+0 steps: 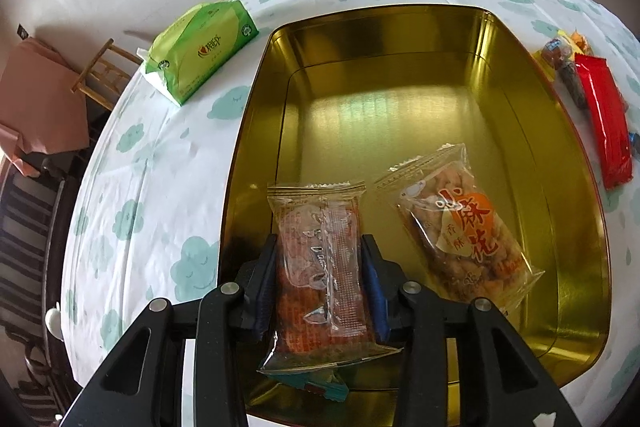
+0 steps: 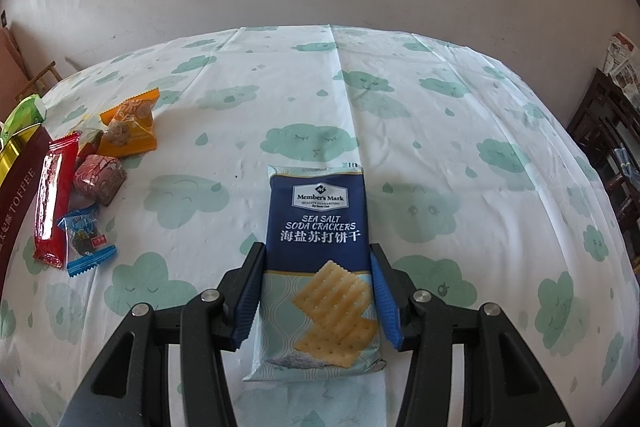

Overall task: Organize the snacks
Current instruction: 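Carry the orange snack-strip bag into the tin and open the left tool, then carry the soda crackers pack into the tin and open the right tool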

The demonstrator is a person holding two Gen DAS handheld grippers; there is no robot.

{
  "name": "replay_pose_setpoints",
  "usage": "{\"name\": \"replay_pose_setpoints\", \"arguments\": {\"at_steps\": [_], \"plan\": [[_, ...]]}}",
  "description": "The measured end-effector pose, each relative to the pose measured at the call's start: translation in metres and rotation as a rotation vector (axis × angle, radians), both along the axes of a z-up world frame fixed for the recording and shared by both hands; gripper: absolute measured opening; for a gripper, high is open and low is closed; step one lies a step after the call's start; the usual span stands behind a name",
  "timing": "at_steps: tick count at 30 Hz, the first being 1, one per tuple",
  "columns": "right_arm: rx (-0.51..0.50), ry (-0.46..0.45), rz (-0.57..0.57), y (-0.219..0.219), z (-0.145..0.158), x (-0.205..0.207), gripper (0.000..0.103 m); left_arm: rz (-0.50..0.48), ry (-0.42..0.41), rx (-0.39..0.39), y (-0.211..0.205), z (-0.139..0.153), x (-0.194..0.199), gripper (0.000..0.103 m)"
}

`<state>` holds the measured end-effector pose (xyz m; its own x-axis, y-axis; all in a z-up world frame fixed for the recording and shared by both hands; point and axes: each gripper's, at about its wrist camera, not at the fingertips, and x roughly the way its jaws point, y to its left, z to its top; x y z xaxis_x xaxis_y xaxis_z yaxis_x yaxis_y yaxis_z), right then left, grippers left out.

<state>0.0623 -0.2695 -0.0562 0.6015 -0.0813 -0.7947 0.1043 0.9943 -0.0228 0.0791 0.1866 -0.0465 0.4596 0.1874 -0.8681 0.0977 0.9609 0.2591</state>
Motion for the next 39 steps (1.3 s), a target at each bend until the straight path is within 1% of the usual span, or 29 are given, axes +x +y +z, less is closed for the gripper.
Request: {"name": "replay_pose_setpoints", "arguments": {"at_steps": [2,6,10,11,13,16,21,27,33,39], "plan": [[-0.002,0.009,-0.007,0.000,0.000,0.002,0.051,0.000,-0.006,0.004,-0.001,0.000,-0.001,0.041],[-0.021,0.023,-0.028,0.003,0.002,0.003,0.051,-0.010,-0.014,-0.001,-0.004,0.003,-0.003,0.052],[-0.025,0.031,-0.052,0.006,0.002,0.005,0.051,-0.030,-0.051,0.016,-0.010,0.011,-0.006,0.063],[-0.025,0.032,-0.057,0.006,0.002,0.005,0.051,-0.031,-0.056,0.016,-0.011,0.012,-0.006,0.064],[-0.028,0.036,-0.069,0.008,0.002,0.005,0.050,-0.031,-0.067,0.007,-0.011,0.016,-0.008,0.070],[-0.020,0.041,-0.087,0.010,0.004,0.005,0.050,-0.020,-0.088,0.003,-0.010,0.022,-0.010,0.073],[-0.007,0.040,-0.106,0.017,0.009,0.003,0.050,-0.013,-0.119,-0.038,-0.007,0.031,-0.016,0.075],[0.025,0.016,-0.102,0.029,0.027,-0.003,0.050,-0.011,-0.144,-0.114,-0.006,0.039,-0.024,0.076],[0.061,-0.010,-0.023,0.061,0.050,-0.004,0.050,0.008,-0.175,-0.178,-0.001,0.048,-0.032,0.076],[0.106,-0.041,0.103,0.114,0.072,-0.001,0.050,0.015,-0.209,-0.247,-0.001,0.059,-0.038,0.079]]}}
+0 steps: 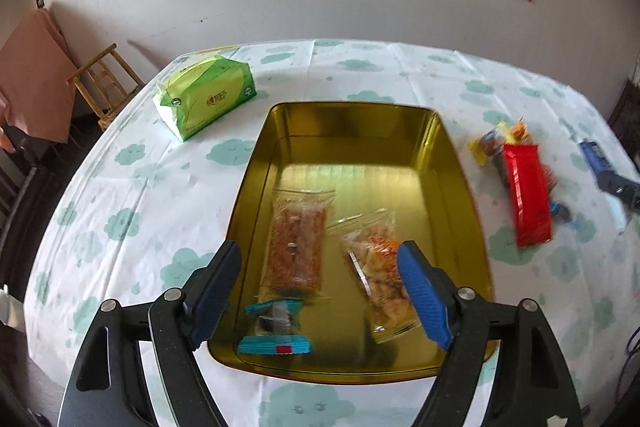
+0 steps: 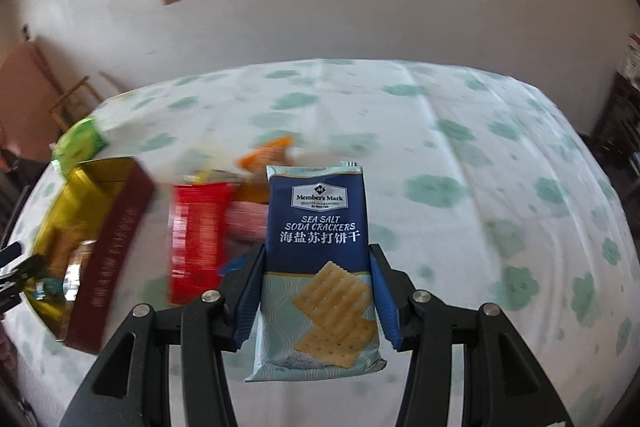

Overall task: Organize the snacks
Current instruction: 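Carry the soda crackers pack into the tin and open the right tool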

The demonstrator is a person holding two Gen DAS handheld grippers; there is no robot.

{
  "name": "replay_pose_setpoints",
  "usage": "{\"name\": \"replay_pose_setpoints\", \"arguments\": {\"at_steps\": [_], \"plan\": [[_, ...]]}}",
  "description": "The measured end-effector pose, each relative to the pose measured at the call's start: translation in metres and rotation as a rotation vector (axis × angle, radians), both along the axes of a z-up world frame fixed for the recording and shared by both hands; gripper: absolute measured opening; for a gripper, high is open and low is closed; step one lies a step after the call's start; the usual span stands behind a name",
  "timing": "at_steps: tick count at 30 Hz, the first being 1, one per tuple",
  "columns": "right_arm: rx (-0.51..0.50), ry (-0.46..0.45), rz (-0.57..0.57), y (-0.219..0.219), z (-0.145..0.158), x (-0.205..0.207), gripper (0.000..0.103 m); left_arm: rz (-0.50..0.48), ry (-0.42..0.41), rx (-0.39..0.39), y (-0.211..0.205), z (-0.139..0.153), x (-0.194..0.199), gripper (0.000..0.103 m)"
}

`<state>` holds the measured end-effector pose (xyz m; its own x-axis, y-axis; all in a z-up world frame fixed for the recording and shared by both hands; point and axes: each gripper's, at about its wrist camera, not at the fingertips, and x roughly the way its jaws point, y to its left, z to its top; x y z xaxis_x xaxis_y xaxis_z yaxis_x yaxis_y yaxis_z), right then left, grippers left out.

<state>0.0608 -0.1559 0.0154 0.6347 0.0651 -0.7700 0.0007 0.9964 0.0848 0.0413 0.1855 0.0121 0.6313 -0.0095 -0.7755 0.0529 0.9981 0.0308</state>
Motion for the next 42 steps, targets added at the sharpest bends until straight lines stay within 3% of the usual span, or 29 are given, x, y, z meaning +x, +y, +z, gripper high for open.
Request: {"name": "replay_pose_setpoints", "arguments": {"at_steps": [9,18,26,34,42], "plan": [[0.071,0.009,0.173,0.084,0.016,0.006,0.050,0.058,-0.017,-0.045,0.017,0.010,-0.009,0.080],[0.110,0.036,0.298,0.162,0.017,0.013,0.050,0.186,-0.035,-0.028,0.059,0.021,-0.020,0.080],[0.112,0.087,0.387,0.219,0.003,0.015,0.050,0.311,-0.002,-0.008,0.098,0.017,-0.026,0.080],[0.048,0.123,0.453,0.258,-0.018,0.018,0.050,0.365,0.048,0.000,0.115,0.002,-0.030,0.080],[0.010,0.164,0.450,0.266,-0.036,0.022,0.051,0.365,0.052,0.008,0.115,0.002,-0.030,0.080]]}}
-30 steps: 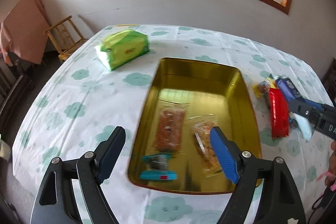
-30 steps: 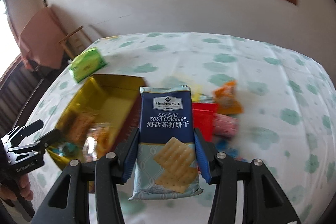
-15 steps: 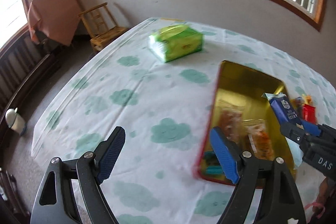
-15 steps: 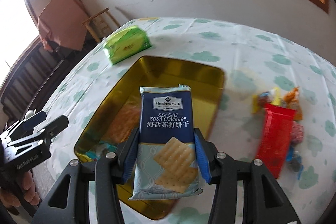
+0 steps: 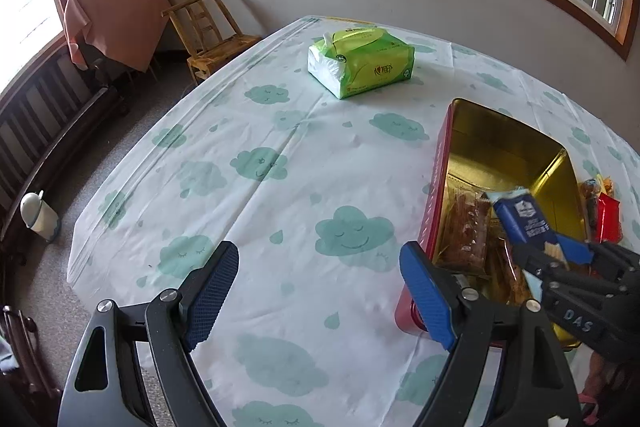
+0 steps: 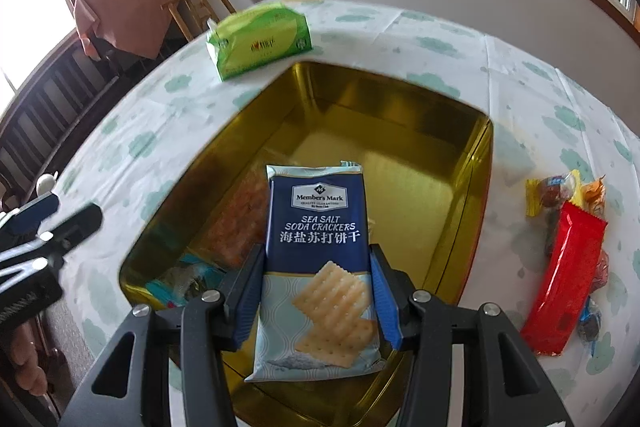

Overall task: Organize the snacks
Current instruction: 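Carry the soda crackers pack into the tin and open the right tool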

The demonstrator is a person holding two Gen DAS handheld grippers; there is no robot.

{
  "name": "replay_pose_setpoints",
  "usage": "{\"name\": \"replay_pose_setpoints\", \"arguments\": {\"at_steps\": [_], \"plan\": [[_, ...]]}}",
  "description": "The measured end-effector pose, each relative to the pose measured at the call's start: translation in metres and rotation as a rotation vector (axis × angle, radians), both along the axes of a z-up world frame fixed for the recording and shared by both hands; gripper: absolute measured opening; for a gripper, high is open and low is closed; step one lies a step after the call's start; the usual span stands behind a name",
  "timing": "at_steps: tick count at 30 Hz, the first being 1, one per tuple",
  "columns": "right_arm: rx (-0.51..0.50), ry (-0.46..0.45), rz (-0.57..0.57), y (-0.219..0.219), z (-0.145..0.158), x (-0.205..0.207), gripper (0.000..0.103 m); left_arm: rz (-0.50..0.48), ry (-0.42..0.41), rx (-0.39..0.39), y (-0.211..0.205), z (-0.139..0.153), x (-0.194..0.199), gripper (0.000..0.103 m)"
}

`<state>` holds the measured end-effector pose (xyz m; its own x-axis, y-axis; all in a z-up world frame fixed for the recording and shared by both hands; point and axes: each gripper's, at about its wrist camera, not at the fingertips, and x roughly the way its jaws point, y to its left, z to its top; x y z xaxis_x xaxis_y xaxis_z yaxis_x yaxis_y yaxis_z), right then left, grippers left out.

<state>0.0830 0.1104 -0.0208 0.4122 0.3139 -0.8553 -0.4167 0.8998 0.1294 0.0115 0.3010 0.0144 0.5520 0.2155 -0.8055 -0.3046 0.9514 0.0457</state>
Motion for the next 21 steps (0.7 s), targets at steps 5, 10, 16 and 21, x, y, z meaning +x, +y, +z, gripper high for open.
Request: {"name": "replay_pose_setpoints", "arguments": {"at_steps": [5,10,16,21], "plan": [[-0.018,-0.008,0.016,0.003,-0.005,-0.001,0.053,-0.011,0.005,0.002,-0.004,-0.001,0.000,0.080],[-0.020,-0.011,0.029,0.004,-0.005,-0.002,0.054,-0.023,0.004,-0.004,-0.010,-0.001,0.000,0.080],[0.028,-0.043,0.038,-0.007,0.011,-0.009,0.055,-0.043,-0.004,-0.001,-0.020,0.003,0.002,0.080],[0.093,-0.100,0.025,-0.039,0.035,-0.017,0.056,-0.084,-0.023,0.001,-0.037,0.012,0.004,0.080]]}}
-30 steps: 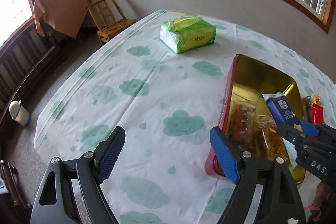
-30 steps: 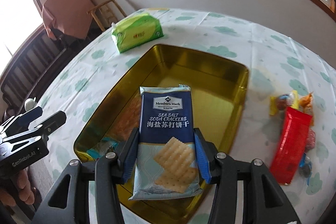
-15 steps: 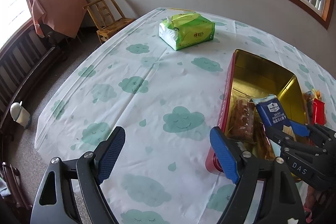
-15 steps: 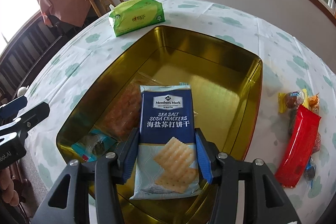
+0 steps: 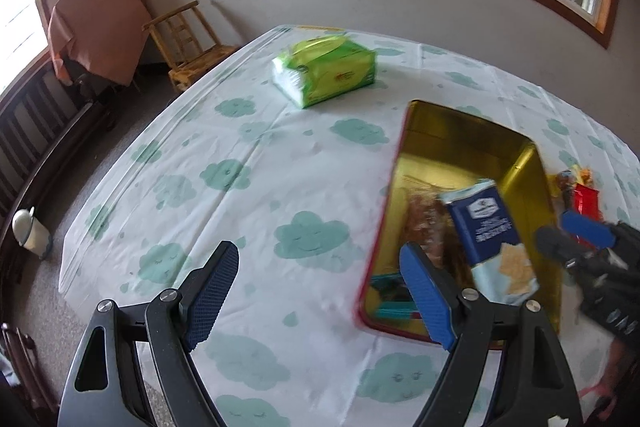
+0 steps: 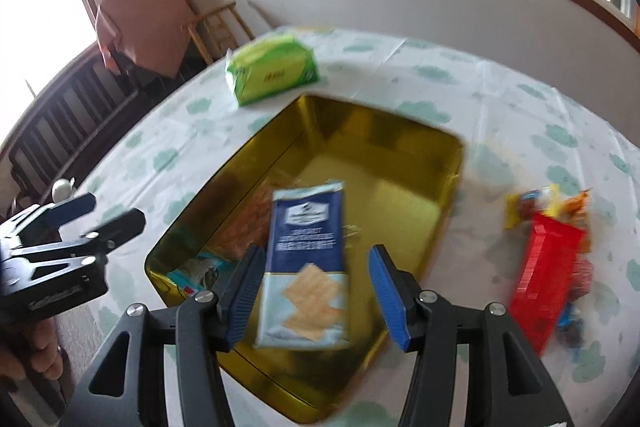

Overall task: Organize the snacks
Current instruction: 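Carry the soda crackers pack into the tin and open the right tool, then move the right tool to the blue-wrapped candy and close on it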

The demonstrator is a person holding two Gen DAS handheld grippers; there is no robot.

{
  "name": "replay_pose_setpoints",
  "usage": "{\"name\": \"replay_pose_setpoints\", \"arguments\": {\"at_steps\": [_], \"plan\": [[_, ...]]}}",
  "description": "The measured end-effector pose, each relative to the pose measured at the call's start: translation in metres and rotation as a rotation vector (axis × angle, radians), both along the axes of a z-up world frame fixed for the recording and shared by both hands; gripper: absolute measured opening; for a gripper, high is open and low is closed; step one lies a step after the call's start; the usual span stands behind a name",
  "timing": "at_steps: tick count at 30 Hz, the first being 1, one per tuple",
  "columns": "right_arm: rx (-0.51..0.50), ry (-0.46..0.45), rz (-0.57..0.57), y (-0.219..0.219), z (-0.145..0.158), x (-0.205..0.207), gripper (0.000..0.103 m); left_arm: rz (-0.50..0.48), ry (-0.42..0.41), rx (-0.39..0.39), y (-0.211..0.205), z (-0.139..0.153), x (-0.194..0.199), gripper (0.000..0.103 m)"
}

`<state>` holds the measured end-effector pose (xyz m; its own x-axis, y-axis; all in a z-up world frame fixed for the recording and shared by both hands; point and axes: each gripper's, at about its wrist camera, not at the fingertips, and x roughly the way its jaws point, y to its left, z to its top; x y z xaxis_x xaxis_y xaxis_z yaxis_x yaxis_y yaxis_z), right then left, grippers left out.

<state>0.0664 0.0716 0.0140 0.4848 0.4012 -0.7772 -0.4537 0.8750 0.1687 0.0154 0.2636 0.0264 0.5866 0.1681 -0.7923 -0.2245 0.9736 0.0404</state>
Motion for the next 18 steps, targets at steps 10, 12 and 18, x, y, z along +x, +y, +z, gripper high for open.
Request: {"name": "replay_pose_setpoints", "arguments": {"at_steps": [10,12,18], "plan": [[-0.077,-0.054,-0.197,-0.149,0.009,0.014,0.056,-0.154,-0.022,0.012,-0.068,0.013,0.013,0.081],[-0.097,-0.034,-0.214,-0.174,0.001,0.020,0.056,-0.183,-0.017,0.011,-0.081,0.014,0.017,0.081],[-0.030,0.078,-0.153,-0.214,-0.030,0.030,0.056,-0.244,0.000,-0.003,-0.119,0.013,0.026,0.081]]}}
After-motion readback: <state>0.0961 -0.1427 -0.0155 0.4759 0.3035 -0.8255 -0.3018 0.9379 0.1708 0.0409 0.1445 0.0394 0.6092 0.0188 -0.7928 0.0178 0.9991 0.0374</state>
